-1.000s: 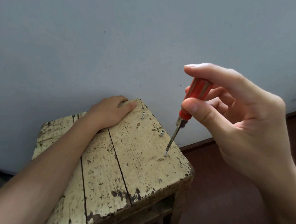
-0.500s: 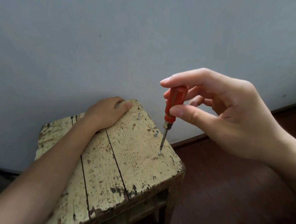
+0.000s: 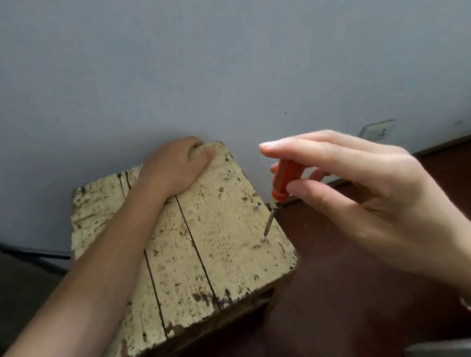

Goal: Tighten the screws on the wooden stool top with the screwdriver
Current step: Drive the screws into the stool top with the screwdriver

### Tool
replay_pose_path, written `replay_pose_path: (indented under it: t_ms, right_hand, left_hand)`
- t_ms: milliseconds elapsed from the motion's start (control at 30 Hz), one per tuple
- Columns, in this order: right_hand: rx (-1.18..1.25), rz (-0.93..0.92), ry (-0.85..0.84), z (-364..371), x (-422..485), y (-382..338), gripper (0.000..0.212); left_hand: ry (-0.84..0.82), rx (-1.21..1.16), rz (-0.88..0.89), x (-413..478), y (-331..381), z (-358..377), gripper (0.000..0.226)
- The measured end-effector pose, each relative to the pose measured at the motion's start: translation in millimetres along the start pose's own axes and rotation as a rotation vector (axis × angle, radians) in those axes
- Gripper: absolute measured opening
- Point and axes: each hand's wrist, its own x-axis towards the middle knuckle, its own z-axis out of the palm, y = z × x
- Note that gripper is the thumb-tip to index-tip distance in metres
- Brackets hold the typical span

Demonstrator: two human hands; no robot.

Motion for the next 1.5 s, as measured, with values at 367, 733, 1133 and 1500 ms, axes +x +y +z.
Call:
replay_pose_path:
  t_ms: [367, 733, 1133, 1500]
  right_hand:
    - [-0.13, 0.193, 0.174, 6, -8, -26, 0.036]
    - [-0.141, 0.241, 0.114, 9, -13, -35, 0.048]
    - [-0.178, 0.186, 0.13, 10, -3, -32, 0.036]
    - [-0.097, 0.11, -0.038, 1, 7, -17, 0.043]
  left_hand:
    - [0.007, 0.006, 0.02, -1, -3, 2, 0.063]
    - [0.013, -0.004, 0.011, -2, -2, 1, 0.063]
    - [0.025, -0.01, 0.002, 0, -4, 2, 0.061]
    - [0.01, -0.001, -0.012, 1, -4, 1, 0.066]
